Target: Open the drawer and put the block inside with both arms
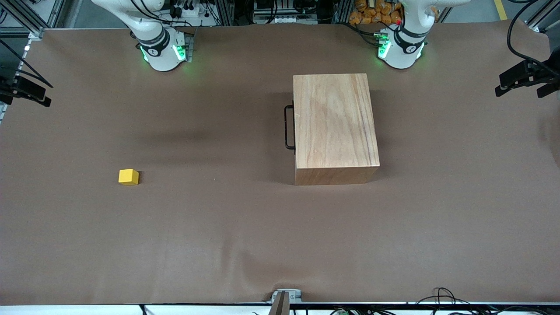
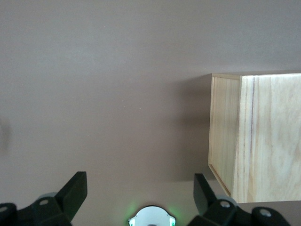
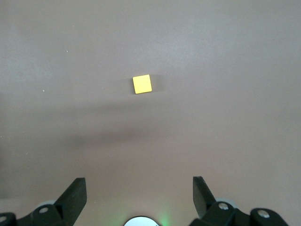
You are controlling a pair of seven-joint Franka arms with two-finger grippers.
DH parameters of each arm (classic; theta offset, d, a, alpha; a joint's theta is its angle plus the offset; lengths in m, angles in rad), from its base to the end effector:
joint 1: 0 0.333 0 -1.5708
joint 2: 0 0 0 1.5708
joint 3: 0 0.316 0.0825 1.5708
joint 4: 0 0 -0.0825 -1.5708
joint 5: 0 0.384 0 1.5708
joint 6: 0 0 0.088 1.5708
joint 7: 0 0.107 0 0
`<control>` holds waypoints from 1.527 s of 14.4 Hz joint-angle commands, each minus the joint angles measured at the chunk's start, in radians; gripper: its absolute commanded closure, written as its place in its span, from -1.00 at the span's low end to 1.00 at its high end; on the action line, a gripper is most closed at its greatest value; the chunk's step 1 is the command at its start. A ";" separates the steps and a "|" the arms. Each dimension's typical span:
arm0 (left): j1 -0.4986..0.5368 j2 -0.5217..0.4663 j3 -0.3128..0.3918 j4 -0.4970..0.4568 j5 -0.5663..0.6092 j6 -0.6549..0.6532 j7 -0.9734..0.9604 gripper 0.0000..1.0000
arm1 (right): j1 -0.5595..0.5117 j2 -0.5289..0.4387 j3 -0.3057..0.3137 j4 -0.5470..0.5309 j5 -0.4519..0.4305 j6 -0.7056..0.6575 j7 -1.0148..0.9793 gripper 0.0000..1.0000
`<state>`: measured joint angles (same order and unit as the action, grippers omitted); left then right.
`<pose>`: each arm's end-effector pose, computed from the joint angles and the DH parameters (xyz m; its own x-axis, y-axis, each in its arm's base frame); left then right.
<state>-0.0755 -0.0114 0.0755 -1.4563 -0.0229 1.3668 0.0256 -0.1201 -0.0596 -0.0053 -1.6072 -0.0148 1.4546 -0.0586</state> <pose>0.5289 -0.0025 0.6665 0.9965 -0.0303 -0.0774 -0.0284 -0.9993 0.0256 0.5189 -0.0672 0.6300 0.9933 -0.0679 -0.0935 -0.0673 -0.9977 0.0090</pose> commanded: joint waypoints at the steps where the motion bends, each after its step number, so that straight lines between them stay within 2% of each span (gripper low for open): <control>1: 0.007 0.004 -0.006 0.008 0.014 -0.003 0.016 -1.00 | -0.006 -0.023 0.008 -0.003 -0.010 -0.025 0.011 -1.00; 6: 0.003 0.022 -0.008 0.008 0.012 -0.005 0.014 -1.00 | -0.004 -0.026 0.008 -0.007 -0.008 -0.045 0.011 -1.00; 10: -0.045 0.028 -0.014 0.008 0.011 -0.005 -0.003 -1.00 | 0.011 -0.026 0.008 -0.008 -0.008 -0.048 0.013 -1.00; 16: -0.191 0.065 -0.048 0.008 -0.005 -0.002 -0.193 -1.00 | 0.031 -0.043 0.010 -0.008 -0.008 -0.050 0.013 -1.00; 18: -0.231 0.103 -0.054 0.010 -0.050 0.001 -0.205 -1.00 | 0.028 -0.043 0.008 -0.008 -0.008 -0.050 0.011 -1.00; 22: -0.349 0.165 -0.062 0.030 -0.066 0.060 -0.419 -1.00 | 0.028 -0.046 0.007 -0.008 -0.008 -0.051 0.011 -1.00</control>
<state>-0.3780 0.1219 0.0129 -1.4552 -0.0760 1.4039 -0.3101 -0.0982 -0.0824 0.0057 -1.6072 -0.0147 1.4135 -0.0584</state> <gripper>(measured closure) 0.000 0.000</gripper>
